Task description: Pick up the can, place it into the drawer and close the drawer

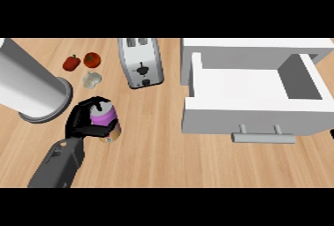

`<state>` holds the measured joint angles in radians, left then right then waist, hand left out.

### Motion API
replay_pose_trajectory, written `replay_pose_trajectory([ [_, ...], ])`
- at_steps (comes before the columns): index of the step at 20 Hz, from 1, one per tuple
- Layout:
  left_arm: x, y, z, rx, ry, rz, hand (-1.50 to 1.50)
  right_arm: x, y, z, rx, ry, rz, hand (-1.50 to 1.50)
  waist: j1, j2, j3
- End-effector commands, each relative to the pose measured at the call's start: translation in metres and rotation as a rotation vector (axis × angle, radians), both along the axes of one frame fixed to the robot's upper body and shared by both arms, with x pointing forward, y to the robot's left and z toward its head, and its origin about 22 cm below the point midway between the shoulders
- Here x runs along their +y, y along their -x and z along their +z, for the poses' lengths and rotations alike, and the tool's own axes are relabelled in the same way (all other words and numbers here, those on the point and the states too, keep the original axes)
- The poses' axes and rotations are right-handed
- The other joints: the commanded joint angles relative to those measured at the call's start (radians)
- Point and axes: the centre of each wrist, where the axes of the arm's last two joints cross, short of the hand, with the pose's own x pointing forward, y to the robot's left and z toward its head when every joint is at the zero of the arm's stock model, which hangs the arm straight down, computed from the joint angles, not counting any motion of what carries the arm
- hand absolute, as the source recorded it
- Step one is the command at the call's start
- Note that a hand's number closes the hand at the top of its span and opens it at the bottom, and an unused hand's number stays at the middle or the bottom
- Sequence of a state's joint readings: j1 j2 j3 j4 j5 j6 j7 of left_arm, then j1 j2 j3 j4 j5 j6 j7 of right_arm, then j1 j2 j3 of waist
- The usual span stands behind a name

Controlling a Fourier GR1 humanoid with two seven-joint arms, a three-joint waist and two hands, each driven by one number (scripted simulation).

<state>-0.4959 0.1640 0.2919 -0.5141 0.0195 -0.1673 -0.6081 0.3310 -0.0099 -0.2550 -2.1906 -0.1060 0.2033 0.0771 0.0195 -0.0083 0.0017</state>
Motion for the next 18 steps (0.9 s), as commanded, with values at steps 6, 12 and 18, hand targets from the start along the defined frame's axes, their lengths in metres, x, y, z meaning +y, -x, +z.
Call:
replay_pose_trajectory([
  [6, -0.047, -0.004, 0.061, -0.078, 0.012, 0.027, 1.5, 0.006, -0.004, 0.005, 0.005, 0.004, -0.006, -1.5, -0.007, 0.001, 0.0],
  [12, -0.085, -0.017, 0.132, -0.161, -0.025, -0.014, 1.5, -0.006, -0.011, 0.013, -0.027, -0.004, 0.0, -1.5, -0.014, 0.004, -0.001],
  [18, -0.119, -0.022, 0.177, -0.161, -0.055, -0.054, 1.5, 0.001, 0.009, 0.001, -0.003, 0.02, 0.005, -1.5, -0.025, 0.006, -0.001],
])
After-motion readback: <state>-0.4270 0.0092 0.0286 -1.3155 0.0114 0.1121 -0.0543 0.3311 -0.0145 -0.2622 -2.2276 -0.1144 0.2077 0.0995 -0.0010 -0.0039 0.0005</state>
